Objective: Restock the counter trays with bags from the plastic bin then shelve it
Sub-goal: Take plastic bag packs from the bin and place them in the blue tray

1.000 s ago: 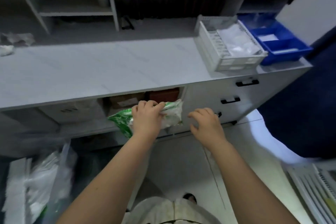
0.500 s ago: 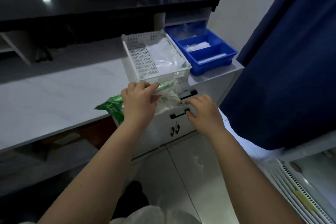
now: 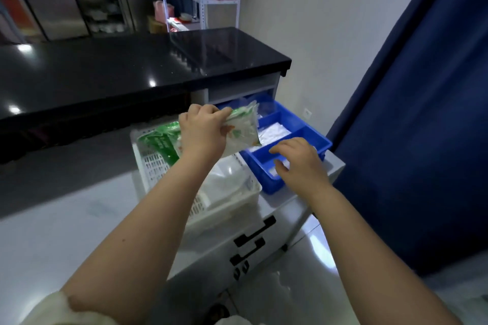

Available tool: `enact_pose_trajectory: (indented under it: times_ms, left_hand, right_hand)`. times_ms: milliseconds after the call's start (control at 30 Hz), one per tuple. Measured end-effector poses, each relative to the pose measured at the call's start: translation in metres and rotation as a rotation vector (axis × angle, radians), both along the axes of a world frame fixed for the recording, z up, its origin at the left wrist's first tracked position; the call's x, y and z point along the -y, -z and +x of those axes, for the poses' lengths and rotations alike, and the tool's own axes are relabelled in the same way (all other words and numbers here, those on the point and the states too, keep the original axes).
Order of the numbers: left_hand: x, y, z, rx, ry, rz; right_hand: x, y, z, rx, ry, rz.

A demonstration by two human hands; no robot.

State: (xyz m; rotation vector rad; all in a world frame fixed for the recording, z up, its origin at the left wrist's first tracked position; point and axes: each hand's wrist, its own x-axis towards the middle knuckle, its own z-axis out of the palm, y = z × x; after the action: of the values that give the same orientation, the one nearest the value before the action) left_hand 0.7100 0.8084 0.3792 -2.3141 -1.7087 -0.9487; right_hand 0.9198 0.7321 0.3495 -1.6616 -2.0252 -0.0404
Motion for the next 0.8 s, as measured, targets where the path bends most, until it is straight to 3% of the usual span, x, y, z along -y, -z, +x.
enact_pose_trajectory:
  times_ms: [200,433,800]
  left_hand:
    - [-0.101,0.014,0.019,-0.009,0.007,-0.016]
    - [-0.159,0.035,0.053,-0.077,-0.042,-0.037]
    - [-0.199,0.031,0.097,-0.119,-0.307,0.104]
  right_hand:
    - [-0.099,0.01,0.025,0.029,0.005,-0.041]
    - [-0.191,0.053,0.064,0.054,-0.068,-0.197]
    - [-0.308,0.077,0.122,0.048,-0.462,-0.271]
